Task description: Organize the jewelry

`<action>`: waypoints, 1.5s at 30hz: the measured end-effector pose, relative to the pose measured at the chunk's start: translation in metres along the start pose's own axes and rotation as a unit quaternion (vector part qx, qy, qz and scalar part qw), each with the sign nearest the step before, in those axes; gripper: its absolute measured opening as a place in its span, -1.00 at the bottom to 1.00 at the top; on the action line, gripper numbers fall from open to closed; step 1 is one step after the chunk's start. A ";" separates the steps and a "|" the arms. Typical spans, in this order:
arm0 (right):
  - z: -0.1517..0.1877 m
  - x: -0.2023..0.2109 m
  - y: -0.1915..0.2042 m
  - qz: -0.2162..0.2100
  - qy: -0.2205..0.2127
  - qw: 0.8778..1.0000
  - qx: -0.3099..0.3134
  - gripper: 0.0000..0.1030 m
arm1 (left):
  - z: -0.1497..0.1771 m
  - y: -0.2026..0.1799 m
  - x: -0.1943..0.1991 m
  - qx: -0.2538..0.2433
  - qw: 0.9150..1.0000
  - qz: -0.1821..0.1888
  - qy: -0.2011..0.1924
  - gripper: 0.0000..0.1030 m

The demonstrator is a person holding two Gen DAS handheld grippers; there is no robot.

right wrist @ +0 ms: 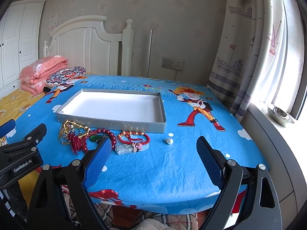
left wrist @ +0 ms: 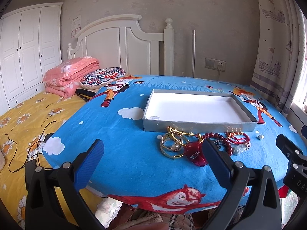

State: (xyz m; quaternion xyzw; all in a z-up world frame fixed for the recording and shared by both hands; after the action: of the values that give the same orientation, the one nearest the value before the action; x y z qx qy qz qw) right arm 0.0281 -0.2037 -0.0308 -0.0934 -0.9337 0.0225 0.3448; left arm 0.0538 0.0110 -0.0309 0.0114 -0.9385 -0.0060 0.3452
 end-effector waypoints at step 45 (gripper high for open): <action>0.004 -0.004 0.002 -0.013 0.013 1.000 -0.002 0.64 | 0.001 0.006 0.000 0.013 1.000 0.012 0.008 0.91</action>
State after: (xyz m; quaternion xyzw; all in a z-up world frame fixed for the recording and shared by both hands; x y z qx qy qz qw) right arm 0.0288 -0.2022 -0.0361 -0.0822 -0.9304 0.0147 0.3570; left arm 0.0526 0.0166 -0.0314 0.0042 -0.9357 0.0103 0.3525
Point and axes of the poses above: each gripper's, at about its wrist camera, not at the fingertips, and x roughly against the way its jaws point, y to its left, z to its underside, the point moved 6 cm from there along -x, roughly the way its jaws point, and after that the axes turned 12 degrees about y, right-handed, at the moved point
